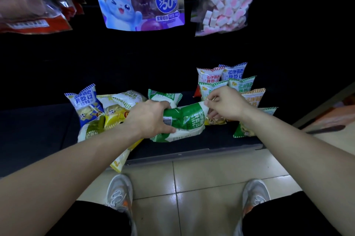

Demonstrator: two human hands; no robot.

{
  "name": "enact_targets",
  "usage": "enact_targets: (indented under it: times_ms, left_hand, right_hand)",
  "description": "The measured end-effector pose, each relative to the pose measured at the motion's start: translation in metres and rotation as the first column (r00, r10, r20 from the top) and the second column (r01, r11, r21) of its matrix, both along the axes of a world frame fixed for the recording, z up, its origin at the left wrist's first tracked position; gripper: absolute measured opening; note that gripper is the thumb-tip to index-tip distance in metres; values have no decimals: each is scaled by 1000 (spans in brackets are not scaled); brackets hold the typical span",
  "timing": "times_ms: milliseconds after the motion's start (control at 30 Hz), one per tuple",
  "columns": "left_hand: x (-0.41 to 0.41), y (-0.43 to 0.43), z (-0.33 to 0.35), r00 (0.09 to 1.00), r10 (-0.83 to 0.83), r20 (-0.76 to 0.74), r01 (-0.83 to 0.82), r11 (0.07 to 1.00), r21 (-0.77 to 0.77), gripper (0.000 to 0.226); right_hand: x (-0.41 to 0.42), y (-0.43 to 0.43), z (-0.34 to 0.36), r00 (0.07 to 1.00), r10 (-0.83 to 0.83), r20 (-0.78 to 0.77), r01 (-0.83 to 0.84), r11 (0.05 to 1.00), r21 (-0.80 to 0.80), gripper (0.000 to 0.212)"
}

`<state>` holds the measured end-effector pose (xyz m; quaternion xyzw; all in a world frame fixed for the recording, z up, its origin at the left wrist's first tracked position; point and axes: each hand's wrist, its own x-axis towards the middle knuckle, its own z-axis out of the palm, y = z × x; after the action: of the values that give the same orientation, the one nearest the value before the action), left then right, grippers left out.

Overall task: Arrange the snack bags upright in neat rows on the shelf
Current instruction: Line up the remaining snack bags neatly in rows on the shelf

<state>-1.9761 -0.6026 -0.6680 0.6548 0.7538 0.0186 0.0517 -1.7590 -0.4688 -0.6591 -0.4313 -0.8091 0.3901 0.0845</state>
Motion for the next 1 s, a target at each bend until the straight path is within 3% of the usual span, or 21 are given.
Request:
enact_targets:
  times_ms: [100,200,367,533,733,1000]
  left_hand:
    - [2,-4,-9,999,7,41,-6,1000,-16,73]
    - [3,-6,-16,982,26,187,-5,993,-114,69]
    - [-8,-4,-13,938,61,341,-40,997,-67,68]
    - [-27,1,-16,880,77,469,-74,997,-26,62]
    - [-26,12,-15,830,-16,557,20,1000,-2,68]
    - [-7,30,-8,872,-178,455,209,978,-19,84]
  right_hand:
    - [-5,-1,-1,1000,18,-21,-16,997,76,10]
    - [-11,0,1,997,65,-40,-56,979,195,15]
    - [-16,-1,-2,984,151,96,-176,913,367,11]
    - [-9,2,5,980,169,105,-196,913,357,12]
    - [-8,-5,13,969,235,80,-248,918,309,12]
    - [-12,-15,19,940,340,-8,-333,923,192,10]
